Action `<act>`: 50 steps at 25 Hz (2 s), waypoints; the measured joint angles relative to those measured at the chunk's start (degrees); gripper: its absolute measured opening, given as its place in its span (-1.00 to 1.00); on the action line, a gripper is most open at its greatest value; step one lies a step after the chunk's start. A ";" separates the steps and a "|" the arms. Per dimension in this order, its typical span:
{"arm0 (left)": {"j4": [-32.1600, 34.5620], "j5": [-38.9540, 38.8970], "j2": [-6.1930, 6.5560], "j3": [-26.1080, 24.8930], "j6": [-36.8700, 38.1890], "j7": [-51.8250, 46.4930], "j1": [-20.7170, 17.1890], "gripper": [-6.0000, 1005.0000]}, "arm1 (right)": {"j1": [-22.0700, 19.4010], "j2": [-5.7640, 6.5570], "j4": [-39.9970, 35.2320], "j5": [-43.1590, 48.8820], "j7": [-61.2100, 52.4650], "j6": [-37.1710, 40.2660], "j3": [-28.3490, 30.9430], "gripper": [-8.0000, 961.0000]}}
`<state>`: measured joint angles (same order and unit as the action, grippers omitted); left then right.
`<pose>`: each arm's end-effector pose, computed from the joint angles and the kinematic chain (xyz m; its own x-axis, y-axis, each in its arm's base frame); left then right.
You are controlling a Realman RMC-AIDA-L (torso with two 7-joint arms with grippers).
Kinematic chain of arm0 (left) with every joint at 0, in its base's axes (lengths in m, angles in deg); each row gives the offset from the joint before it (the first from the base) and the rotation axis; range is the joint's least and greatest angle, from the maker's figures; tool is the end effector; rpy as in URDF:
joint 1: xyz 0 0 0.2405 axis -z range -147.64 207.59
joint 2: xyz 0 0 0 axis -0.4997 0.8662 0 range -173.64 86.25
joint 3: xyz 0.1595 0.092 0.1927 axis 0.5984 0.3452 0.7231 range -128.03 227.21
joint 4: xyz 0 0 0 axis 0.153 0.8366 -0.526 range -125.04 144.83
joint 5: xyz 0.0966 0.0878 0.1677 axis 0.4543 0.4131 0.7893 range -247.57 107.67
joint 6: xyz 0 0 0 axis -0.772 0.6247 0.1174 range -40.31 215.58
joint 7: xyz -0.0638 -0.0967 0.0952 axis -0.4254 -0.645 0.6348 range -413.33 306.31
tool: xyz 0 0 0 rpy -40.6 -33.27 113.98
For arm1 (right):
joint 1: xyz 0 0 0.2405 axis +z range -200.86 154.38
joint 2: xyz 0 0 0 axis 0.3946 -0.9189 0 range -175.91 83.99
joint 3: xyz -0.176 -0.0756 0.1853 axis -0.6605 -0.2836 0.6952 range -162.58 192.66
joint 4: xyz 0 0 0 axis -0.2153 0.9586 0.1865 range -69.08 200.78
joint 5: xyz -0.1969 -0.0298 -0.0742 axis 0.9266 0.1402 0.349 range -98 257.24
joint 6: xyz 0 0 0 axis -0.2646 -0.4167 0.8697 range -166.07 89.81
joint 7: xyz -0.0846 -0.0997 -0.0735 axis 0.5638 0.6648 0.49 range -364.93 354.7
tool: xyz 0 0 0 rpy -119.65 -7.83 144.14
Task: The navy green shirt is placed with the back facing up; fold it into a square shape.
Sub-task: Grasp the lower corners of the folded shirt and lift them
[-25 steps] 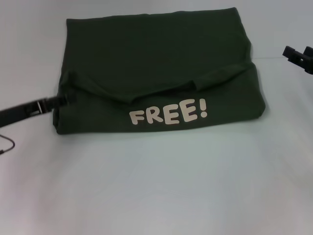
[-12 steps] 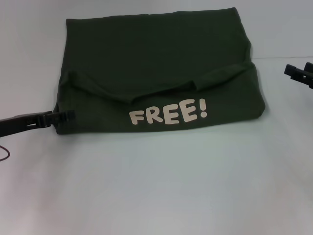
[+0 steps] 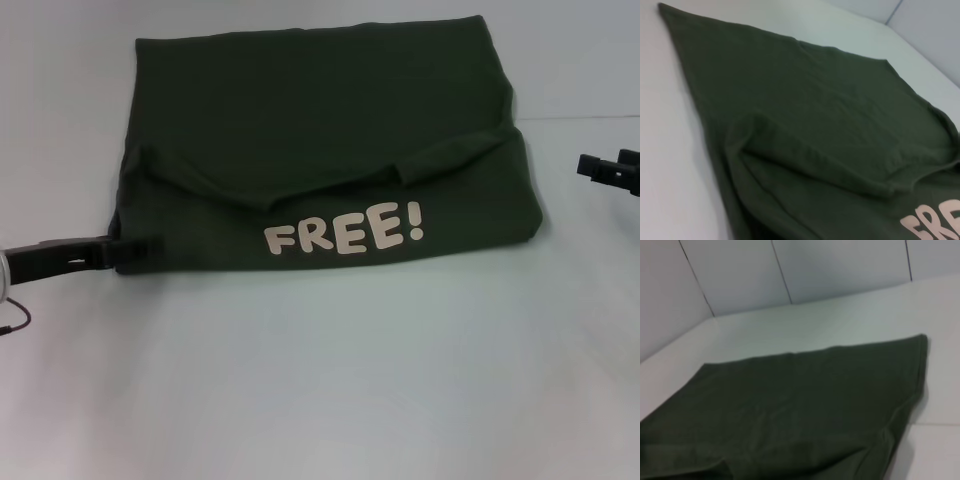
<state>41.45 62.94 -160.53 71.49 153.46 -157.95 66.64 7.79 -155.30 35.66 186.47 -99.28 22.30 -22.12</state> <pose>-0.3309 0.3920 0.0125 0.4669 0.6924 0.5501 0.8842 -0.3752 -0.2782 0.3489 0.4046 0.0765 0.5702 -0.5042 -0.6485 -0.8205 -0.3880 -0.4198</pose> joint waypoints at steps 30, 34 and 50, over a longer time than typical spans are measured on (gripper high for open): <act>-0.58 -0.40 -1.28 6.03 -3.87 1.48 0.34 0.77 | 0.14 -0.08 -0.60 2.41 -0.59 -0.08 -0.04 0.68; -0.64 -0.42 -1.29 6.00 -3.92 1.38 0.41 0.77 | 0.19 -0.08 -0.57 2.41 -0.58 -0.12 -0.02 0.68; -0.61 -0.38 -1.44 6.05 -5.16 1.65 0.15 0.55 | 0.26 -0.33 -0.73 2.40 -0.73 -0.27 -0.01 0.68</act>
<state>40.84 62.56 -161.97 77.54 148.30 -156.30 66.79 8.06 -155.63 34.93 188.86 -100.01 22.03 -22.13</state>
